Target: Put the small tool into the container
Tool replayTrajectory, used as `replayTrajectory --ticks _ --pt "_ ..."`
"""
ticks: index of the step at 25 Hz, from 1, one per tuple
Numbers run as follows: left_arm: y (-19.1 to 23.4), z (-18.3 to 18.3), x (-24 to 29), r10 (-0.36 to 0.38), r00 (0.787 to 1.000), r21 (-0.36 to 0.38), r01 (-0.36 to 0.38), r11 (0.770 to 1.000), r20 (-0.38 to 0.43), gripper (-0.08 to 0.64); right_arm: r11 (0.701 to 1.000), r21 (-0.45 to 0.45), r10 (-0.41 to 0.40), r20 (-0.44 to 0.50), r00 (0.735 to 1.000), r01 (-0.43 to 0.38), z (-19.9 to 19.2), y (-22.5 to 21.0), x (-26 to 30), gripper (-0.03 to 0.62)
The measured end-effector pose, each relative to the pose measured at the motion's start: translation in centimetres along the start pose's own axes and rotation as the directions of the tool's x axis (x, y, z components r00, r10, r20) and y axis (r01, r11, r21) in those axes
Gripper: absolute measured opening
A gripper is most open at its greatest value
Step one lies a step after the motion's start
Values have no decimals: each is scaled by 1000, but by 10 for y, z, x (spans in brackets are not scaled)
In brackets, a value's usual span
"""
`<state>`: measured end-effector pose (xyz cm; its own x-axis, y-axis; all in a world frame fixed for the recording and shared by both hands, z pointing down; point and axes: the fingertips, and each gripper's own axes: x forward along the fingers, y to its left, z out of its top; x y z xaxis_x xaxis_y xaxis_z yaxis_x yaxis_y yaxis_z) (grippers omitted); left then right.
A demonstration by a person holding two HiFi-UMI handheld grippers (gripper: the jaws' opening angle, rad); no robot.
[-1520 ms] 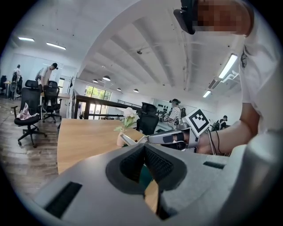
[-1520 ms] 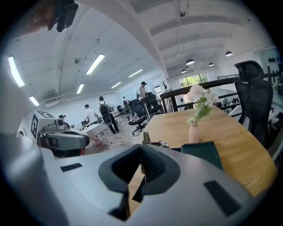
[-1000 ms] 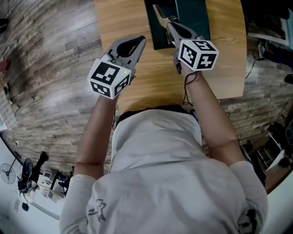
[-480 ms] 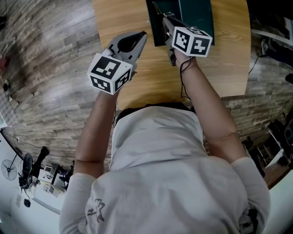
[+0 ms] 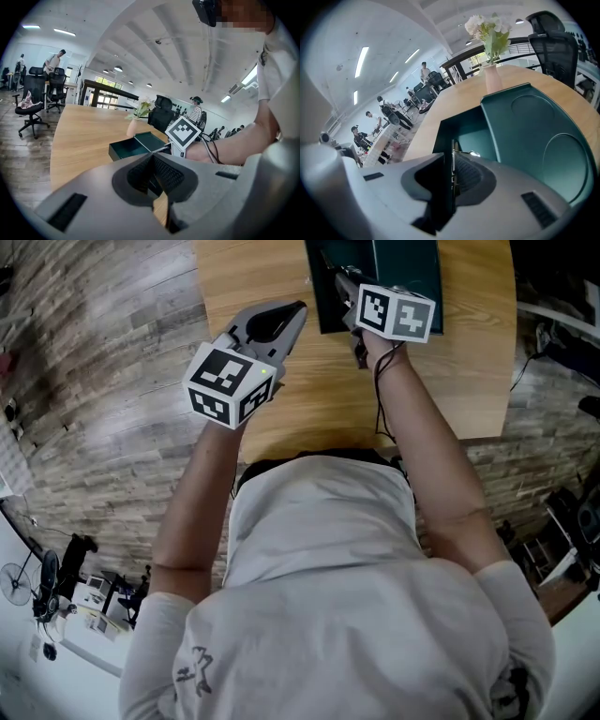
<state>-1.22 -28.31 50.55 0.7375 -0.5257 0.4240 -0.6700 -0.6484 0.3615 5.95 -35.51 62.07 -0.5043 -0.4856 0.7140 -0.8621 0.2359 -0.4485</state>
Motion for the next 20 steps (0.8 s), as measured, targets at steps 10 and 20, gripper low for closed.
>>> replayTrajectory --ticks 10,20 --pt "-3 1 -3 -4 1000 -6 4 1000 9 6 990 -132 -60 -42 997 54 2 9 -1 207" --pt "-13 13 -17 -2 999 26 1 1000 36 6 981 -175 -79 29 996 83 16 14 -24 200"
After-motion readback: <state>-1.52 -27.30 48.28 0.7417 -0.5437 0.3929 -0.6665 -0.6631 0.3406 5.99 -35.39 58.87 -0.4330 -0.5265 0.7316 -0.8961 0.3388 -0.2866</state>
